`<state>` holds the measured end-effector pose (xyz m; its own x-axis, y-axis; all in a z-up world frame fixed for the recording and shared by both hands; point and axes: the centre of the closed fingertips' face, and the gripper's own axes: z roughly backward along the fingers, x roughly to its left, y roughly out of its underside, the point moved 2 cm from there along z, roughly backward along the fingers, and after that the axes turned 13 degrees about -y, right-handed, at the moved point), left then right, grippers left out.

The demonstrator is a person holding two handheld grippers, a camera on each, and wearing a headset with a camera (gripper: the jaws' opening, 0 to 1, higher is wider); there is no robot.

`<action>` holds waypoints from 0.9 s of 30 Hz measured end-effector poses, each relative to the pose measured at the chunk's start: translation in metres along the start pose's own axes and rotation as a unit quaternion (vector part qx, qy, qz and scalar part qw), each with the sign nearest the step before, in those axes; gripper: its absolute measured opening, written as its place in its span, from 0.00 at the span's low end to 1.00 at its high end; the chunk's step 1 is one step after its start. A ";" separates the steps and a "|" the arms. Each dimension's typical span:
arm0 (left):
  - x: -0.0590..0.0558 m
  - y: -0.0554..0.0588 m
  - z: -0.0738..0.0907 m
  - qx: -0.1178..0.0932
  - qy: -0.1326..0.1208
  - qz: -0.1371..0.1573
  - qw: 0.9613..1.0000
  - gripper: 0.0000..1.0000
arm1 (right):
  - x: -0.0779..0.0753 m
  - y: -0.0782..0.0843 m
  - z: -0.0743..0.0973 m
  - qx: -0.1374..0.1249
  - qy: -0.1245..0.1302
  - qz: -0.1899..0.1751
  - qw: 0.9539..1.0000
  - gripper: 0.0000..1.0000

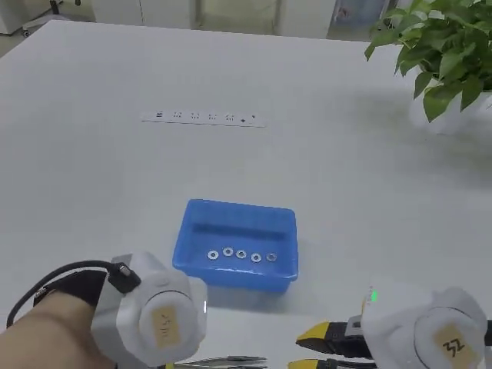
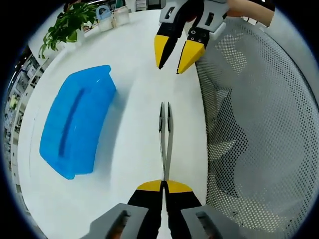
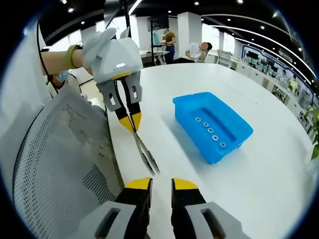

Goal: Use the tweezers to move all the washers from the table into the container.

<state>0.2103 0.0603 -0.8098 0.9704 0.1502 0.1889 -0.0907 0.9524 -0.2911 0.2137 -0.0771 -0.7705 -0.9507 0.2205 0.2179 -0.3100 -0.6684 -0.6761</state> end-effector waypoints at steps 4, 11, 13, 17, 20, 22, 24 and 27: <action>0.000 0.001 0.000 -0.001 0.003 0.004 1.000 0.00 | 0.000 -0.004 -0.001 -0.007 0.000 -0.003 1.000 0.12; 0.003 0.002 -0.001 -0.004 -0.009 -0.002 1.000 0.00 | 0.000 -0.003 -0.001 -0.007 0.004 -0.006 1.000 0.12; 0.002 0.001 0.001 -0.011 -0.011 0.010 1.000 0.03 | 0.001 -0.003 0.000 -0.009 0.004 -0.007 1.000 0.12; 0.003 0.005 0.002 -0.018 -0.025 0.044 0.999 0.17 | 0.003 -0.005 0.003 -0.019 0.006 -0.011 1.000 0.14; 0.001 0.006 0.007 -0.033 -0.034 0.090 0.995 0.16 | 0.001 -0.008 0.005 -0.028 0.016 -0.010 0.999 0.20; 0.000 0.007 0.012 -0.045 -0.040 0.135 0.989 0.18 | -0.001 -0.011 0.008 -0.038 0.027 -0.010 0.999 0.24; 0.001 0.009 0.016 -0.055 -0.054 0.158 0.984 0.23 | -0.003 -0.017 0.011 -0.055 0.040 -0.010 0.998 0.30; -0.002 0.017 0.025 -0.059 -0.062 0.198 0.976 0.25 | -0.008 -0.024 0.017 -0.080 0.061 -0.016 0.995 0.41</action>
<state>0.2012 0.0829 -0.7920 0.8296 0.5380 0.1493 -0.4194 0.7771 -0.4693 0.2281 -0.0751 -0.7441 -0.9300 0.3305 0.1611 -0.3262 -0.5396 -0.7761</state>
